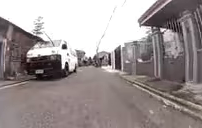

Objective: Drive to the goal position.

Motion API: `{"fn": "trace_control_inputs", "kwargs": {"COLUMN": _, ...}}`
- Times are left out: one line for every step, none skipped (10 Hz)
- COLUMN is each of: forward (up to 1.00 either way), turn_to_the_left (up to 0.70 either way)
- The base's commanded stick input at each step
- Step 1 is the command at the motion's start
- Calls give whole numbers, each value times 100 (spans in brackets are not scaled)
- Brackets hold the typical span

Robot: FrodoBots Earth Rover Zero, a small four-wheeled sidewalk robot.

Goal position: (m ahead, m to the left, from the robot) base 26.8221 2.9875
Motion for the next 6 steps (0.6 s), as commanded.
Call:
{"fn": "trace_control_inputs", "kwargs": {"forward": 100, "turn_to_the_left": 0}}
{"fn": "trace_control_inputs", "kwargs": {"forward": 100, "turn_to_the_left": 0}}
{"fn": "trace_control_inputs", "kwargs": {"forward": 100, "turn_to_the_left": 0}}
{"fn": "trace_control_inputs", "kwargs": {"forward": 100, "turn_to_the_left": 0}}
{"fn": "trace_control_inputs", "kwargs": {"forward": 100, "turn_to_the_left": 0}}
{"fn": "trace_control_inputs", "kwargs": {"forward": 100, "turn_to_the_left": 0}}
